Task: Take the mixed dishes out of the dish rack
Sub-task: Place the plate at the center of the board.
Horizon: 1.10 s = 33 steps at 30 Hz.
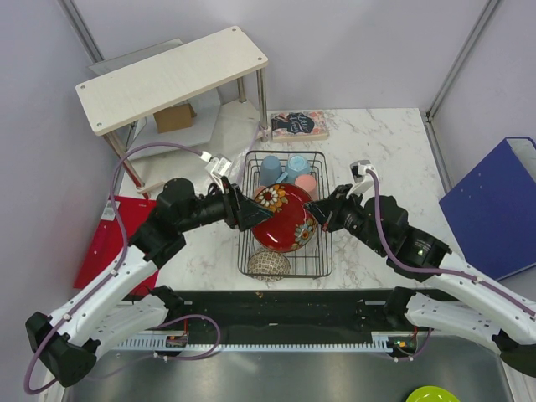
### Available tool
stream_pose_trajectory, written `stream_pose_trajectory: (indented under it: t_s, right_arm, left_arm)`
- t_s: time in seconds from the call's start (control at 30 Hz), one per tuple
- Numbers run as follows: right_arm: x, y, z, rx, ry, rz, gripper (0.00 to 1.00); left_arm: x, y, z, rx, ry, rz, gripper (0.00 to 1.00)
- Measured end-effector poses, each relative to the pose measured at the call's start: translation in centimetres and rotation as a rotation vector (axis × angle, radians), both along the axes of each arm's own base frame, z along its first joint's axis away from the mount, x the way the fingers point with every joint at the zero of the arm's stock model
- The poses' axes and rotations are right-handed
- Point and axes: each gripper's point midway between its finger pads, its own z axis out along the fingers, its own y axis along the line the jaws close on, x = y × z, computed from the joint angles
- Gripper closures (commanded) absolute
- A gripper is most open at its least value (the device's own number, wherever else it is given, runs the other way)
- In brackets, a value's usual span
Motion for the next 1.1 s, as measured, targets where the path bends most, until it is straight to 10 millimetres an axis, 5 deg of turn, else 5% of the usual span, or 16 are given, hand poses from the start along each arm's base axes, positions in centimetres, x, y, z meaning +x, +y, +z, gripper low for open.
stream_pose_trajectory:
  t_s: [0.17, 0.27, 0.3, 0.4, 0.6, 0.97, 1.07, 1.1]
  right_arm:
    - [-0.1, 0.2, 0.0, 0.006, 0.001, 0.016, 1.0]
    - [-0.1, 0.1, 0.0, 0.004, -0.001, 0.012, 1.0]
    - [0.0, 0.1, -0.1, 0.003, -0.001, 0.01, 1.0]
    - [0.0, 0.0, -0.2, -0.002, 0.001, 0.009, 1.0]
    - [-0.2, 0.1, -0.1, 0.001, 0.001, 0.017, 1.0]
    - [-0.8, 1.2, 1.1, 0.052, -0.014, 0.082, 1.0]
    - [-1.1, 1.6, 1.7, 0.079, -0.026, 0.107, 1.0]
    - [-1.2, 1.8, 2.0, 0.086, -0.03, 0.116, 1.0]
  left_arm:
    - [-0.3, -0.1, -0.4, -0.002, 0.003, -0.018, 0.29]
    - [-0.4, 0.0, -0.4, -0.004, -0.001, -0.014, 0.17]
    - [-0.4, 0.2, -0.1, -0.008, -0.009, -0.006, 0.06]
    - [-0.7, 1.1, 0.8, -0.017, -0.046, 0.028, 0.02]
    - [-0.8, 2.4, 2.2, -0.022, -0.1, 0.079, 0.02]
    - [-0.3, 2.0, 0.0, 0.022, -0.048, 0.083, 0.05]
    - [-0.1, 2.0, -0.8, 0.036, -0.032, 0.084, 0.12]
    - [-0.1, 2.0, -1.1, 0.04, -0.027, 0.085, 0.24]
